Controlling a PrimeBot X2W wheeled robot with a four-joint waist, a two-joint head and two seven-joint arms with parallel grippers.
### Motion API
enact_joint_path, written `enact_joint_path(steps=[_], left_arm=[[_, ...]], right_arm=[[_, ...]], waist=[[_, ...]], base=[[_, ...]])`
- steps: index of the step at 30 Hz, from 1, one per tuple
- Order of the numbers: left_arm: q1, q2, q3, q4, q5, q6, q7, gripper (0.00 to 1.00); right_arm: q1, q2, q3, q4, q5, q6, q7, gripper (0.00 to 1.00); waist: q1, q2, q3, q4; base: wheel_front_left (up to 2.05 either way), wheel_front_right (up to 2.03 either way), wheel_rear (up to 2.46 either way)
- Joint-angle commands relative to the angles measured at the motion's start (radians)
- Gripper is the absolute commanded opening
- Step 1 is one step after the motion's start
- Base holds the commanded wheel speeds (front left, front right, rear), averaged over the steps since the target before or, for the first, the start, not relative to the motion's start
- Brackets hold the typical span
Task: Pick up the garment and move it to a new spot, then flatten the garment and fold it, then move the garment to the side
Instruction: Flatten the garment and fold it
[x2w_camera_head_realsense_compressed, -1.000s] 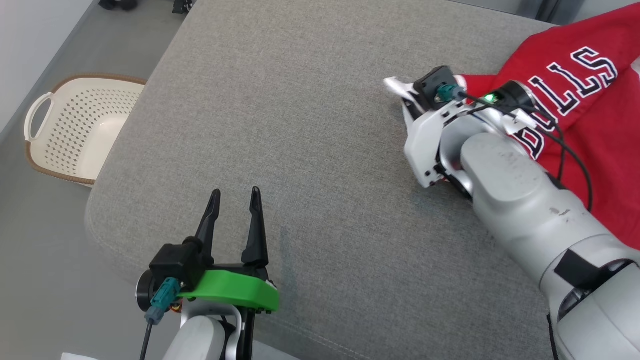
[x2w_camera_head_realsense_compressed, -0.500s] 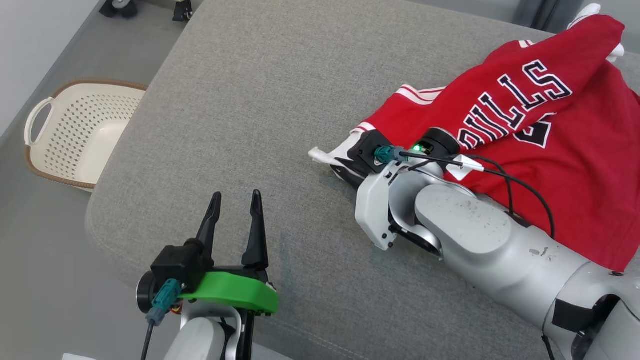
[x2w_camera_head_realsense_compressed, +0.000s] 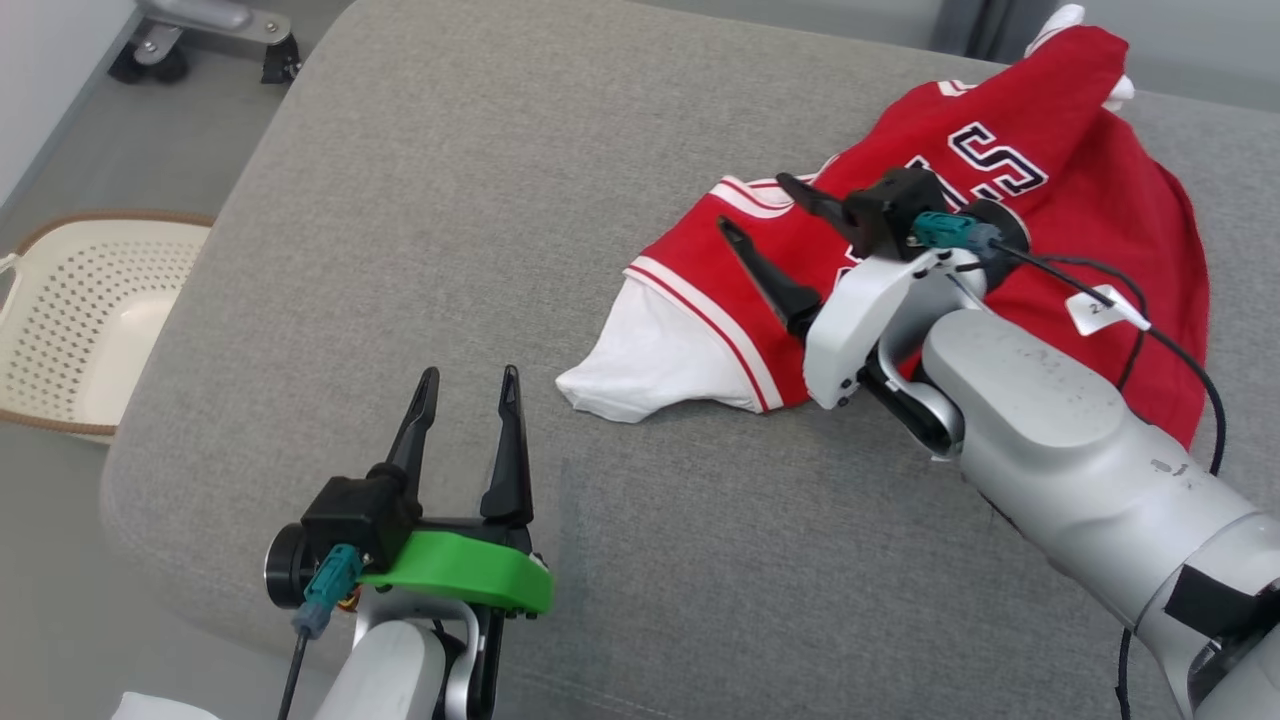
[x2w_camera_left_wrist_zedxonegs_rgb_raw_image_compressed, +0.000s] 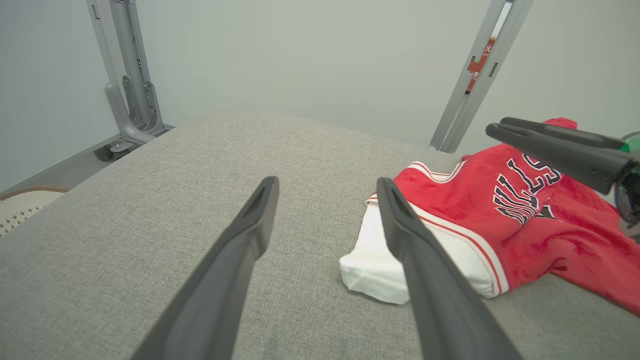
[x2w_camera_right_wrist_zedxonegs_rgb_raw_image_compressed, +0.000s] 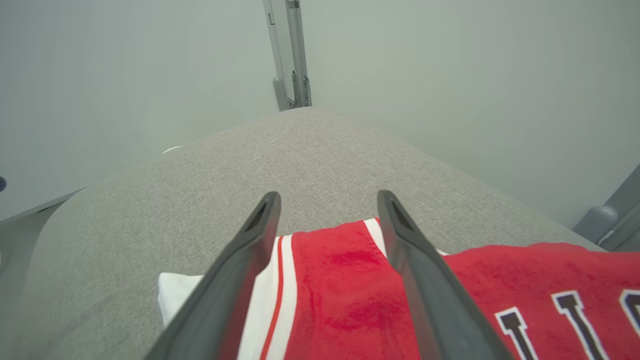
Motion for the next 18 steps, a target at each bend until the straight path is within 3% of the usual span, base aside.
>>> enact_joint_path(steps=[1, 5, 10, 18], left_arm=[[-0.017, 0.003, 0.005, 0.006, 0.012, -0.005, 0.000, 1.00], [-0.033, 0.003, 0.020, 0.029, 0.030, -0.016, 0.000, 1.00], [-0.032, 0.003, 0.045, 0.061, 0.048, -0.034, 0.000, 1.00], [0.024, 0.003, 0.075, 0.105, 0.044, -0.045, 0.000, 1.00]], right_arm=[[0.022, -0.022, -0.035, 0.012, -0.018, -0.001, -0.018, 1.00], [0.070, -0.030, -0.182, 0.015, -0.061, -0.001, -0.036, 1.00], [0.219, -0.031, -0.433, -0.088, -0.165, -0.001, -0.035, 1.00], [0.544, 0.059, -0.761, -0.311, -0.380, 0.000, -0.035, 1.00]], waist=[[0.0000, -0.0001, -0.031, -0.060], [0.0000, -0.0001, -0.054, -0.122], [0.0000, -0.0001, -0.085, -0.187], [0.0000, -0.0001, -0.154, -0.257]], base=[[0.00, 0.00, 0.00], [0.00, 0.00, 0.00], [0.00, 0.00, 0.00], [0.00, 0.00, 0.00]])
